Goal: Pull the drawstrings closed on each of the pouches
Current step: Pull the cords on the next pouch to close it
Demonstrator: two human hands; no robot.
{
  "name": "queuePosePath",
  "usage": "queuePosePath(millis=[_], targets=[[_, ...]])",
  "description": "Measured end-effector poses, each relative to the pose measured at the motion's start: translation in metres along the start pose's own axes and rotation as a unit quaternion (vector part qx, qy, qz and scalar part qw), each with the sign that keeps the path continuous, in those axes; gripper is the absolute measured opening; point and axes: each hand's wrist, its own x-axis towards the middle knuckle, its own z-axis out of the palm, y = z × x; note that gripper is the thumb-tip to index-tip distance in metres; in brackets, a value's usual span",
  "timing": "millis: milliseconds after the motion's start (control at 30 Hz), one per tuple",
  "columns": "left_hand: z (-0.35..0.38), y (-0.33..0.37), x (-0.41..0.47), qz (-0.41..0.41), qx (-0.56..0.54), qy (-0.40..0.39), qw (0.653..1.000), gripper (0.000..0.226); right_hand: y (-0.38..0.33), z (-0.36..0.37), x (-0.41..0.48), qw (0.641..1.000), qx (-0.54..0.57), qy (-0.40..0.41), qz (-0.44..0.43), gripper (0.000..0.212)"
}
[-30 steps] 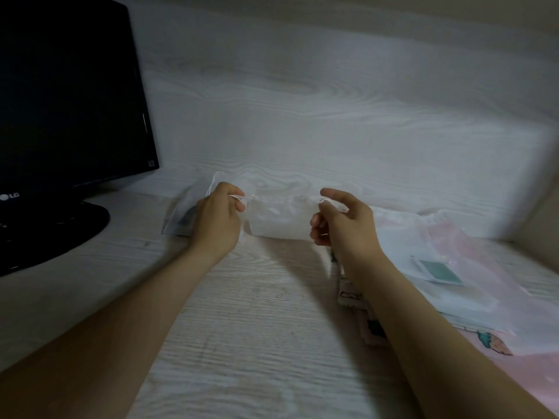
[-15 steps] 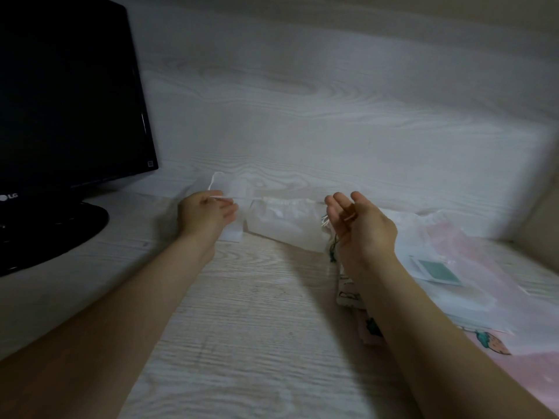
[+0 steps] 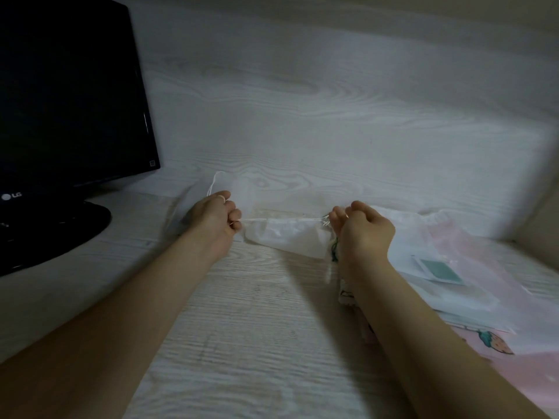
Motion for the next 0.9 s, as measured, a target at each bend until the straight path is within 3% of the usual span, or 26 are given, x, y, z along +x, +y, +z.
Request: queuePosePath(millis=[67,167,367,467,567,667,733,800,900], targets=[[-0.002,0.002,0.001,0.052,0.067,0.039,0.996,0.030,0.000,-0.002,-0.001,0.986,-0.147,0.003,-0.081,0.036],[-0.010,0.003,0.007,0.129,0.138,0.095,0.977,0.030,-0.006,-0.008,-0.002,0.922,-0.352,0.012,-0.161,0.040],[-0.014,0.003,0.004,0.232,0.249,0.161,0.926,0.028,0.005,-0.004,-0.005,0.776,-0.572,-0.061,-0.259,0.035],[-0.012,0.002,-0.007,0.331,0.324,0.137,0.875,0.025,0.007,-0.004,-0.010,0.692,-0.649,-0.107,-0.299,0.037],[-0.010,-0.004,-0.017,0.391,0.420,0.047,0.818,0.020,0.008,-0.006,-0.011,0.623,-0.686,-0.147,-0.347,0.040],[-0.013,-0.011,-0.023,0.412,0.511,-0.062,0.752,0.012,0.004,-0.009,-0.012,0.577,-0.709,-0.176,-0.366,0.050],[-0.016,-0.013,-0.025,0.423,0.581,-0.094,0.689,0.005,0.003,-0.010,-0.012,0.557,-0.715,-0.178,-0.383,0.050],[-0.016,-0.012,-0.024,0.443,0.625,-0.100,0.635,0.009,0.003,-0.008,-0.011,0.560,-0.705,-0.176,-0.399,0.047],[-0.019,-0.010,-0.018,0.497,0.625,-0.108,0.592,0.012,0.006,-0.006,-0.009,0.585,-0.677,-0.174,-0.411,0.035]])
